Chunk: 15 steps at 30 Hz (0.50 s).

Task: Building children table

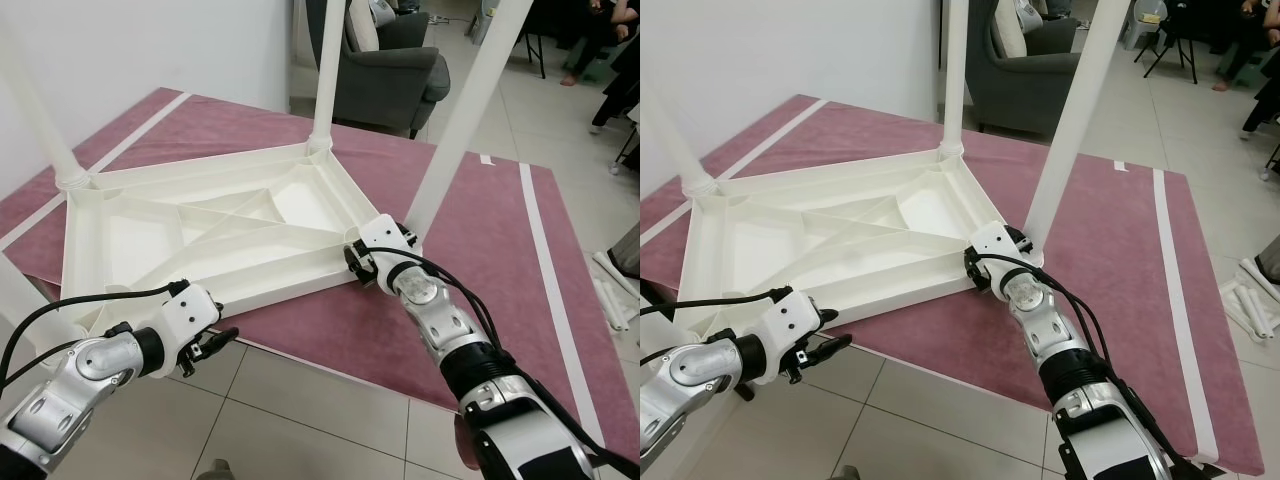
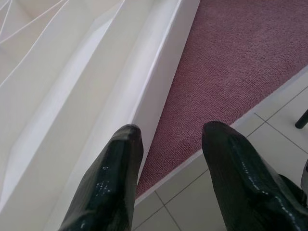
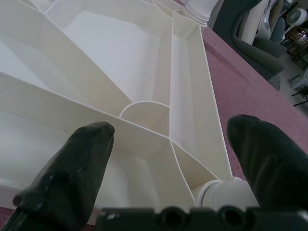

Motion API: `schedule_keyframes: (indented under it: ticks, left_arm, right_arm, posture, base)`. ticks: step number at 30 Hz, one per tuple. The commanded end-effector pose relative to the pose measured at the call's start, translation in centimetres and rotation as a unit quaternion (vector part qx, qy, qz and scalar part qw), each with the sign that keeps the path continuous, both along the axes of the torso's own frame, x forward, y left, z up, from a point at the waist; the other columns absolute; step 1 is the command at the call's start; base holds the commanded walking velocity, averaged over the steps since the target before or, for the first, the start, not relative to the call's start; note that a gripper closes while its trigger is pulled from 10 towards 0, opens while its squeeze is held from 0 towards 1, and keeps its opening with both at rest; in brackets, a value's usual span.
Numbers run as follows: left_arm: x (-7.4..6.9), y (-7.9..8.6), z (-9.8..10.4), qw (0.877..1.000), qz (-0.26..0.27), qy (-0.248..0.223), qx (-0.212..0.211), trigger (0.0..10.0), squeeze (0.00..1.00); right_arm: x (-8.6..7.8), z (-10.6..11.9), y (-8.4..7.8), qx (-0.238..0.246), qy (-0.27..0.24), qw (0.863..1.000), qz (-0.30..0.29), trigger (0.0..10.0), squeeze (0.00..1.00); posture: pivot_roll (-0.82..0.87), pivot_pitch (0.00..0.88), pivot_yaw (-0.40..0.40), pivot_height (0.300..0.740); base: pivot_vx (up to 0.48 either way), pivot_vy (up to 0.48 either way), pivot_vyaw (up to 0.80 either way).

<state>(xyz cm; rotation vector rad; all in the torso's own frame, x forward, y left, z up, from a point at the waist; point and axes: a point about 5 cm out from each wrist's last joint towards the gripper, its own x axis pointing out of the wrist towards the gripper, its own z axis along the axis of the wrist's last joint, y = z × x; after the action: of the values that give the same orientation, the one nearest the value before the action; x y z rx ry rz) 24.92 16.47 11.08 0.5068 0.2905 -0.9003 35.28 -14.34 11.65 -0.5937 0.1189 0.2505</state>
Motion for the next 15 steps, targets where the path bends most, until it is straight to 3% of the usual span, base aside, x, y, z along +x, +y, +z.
schedule_keyframes:
  ticks: [1, 4, 6, 10, 15]
  left_arm:
    - [1.1, 2.4, -0.8, 0.995, 0.083, 0.01, 0.045, 10.0, 0.0]
    - [1.5, 2.3, -0.7, 0.995, 0.084, 0.003, 0.044, 10.0, 0.0]
    - [2.6, 1.8, 0.0, 0.995, 0.096, -0.019, 0.03, 10.0, 0.0]
    - [3.5, 1.4, 0.7, 0.994, 0.105, -0.033, 0.011, 10.0, 0.0]
    - [5.4, 0.9, 3.9, 0.991, 0.107, -0.077, -0.033, 10.0, 0.0]
  right_arm:
    - [-1.2, -2.3, -6.2, -0.018, 0.052, 0.991, -0.126, 10.0, 0.0]
    - [-1.5, -2.3, -7.0, -0.01, 0.053, 0.988, -0.143, 10.0, 0.0]
    - [-2.2, -2.3, -8.5, -0.003, 0.053, 0.983, -0.176, 10.0, 0.0]
    - [-2.7, -2.3, -9.3, 0.0, 0.053, 0.98, -0.193, 10.0, 0.0]
    - [-4.5, -2.5, -10.9, 0.001, 0.054, 0.975, -0.216, 10.0, 0.0]
  posture:
    - [0.13, 0.0, -0.012, 0.74]
    - [0.13, 0.0, -0.012, 0.74]
    - [0.12, 0.0, -0.008, 0.74]
    - [0.12, 0.0, -0.007, 0.74]
    - [0.11, 0.0, 0.004, 0.74]
  base:
    - [0.0, 0.0, 0.0]
    - [0.0, 0.0, 0.0]
    - [0.0, 0.0, 0.0]
    - [0.0, 0.0, 0.0]
    - [0.0, 0.0, 0.0]
